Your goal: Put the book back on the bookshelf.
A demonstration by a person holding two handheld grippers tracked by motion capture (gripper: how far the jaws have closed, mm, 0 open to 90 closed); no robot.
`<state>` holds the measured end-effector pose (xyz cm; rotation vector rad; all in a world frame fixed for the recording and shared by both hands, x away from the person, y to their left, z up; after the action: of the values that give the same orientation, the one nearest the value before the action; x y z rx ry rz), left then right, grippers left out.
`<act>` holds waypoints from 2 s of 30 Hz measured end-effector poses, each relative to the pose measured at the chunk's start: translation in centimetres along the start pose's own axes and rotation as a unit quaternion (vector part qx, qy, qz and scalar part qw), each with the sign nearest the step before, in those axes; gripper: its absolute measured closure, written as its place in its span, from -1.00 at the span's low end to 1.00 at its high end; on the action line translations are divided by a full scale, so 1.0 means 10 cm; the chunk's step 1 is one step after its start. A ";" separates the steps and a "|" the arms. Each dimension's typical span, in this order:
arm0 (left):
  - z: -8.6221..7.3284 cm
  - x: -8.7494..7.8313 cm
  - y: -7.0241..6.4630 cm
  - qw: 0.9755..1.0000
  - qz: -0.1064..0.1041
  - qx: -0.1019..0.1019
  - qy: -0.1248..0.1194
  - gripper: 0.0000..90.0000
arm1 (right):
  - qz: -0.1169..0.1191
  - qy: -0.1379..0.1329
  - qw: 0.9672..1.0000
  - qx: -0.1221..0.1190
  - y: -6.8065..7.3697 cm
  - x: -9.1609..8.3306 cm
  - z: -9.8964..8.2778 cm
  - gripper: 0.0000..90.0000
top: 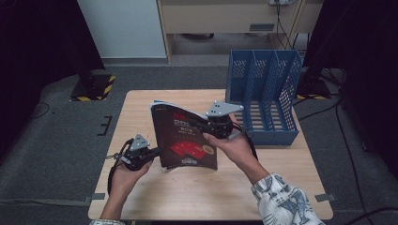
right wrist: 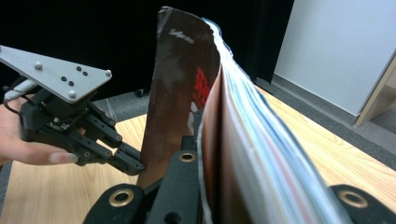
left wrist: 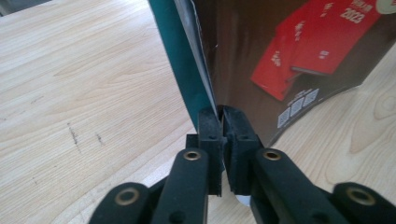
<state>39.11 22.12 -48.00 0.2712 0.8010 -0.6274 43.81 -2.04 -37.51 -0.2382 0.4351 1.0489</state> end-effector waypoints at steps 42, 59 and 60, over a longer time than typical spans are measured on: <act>-0.56 0.50 0.37 0.988 0.064 -0.107 0.091 -0.92 | -0.047 -0.007 0.999 0.025 -0.16 -0.09 0.32 0.94; -0.58 0.54 0.36 0.987 0.068 -0.116 0.084 -0.92 | -0.067 -0.007 0.997 0.035 -0.25 -0.17 0.56 0.94; -0.59 0.55 0.36 0.987 0.070 -0.115 0.082 -0.93 | -0.069 -0.007 0.997 0.034 -0.26 -0.18 0.57 0.94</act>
<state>40.81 25.30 -56.02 0.1680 0.9958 -0.3796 46.64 -2.47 -31.60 -0.1977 0.4345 0.8995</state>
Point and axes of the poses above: each handheld gripper's, and its own axes: x roughly forward along the jaws, z roughly out of its top, y roughly to its left, the point moved 4 cm from there along x, roughly forward along the jaws, and after that the axes turned 9 degrees about y, right-handed, at the moved point
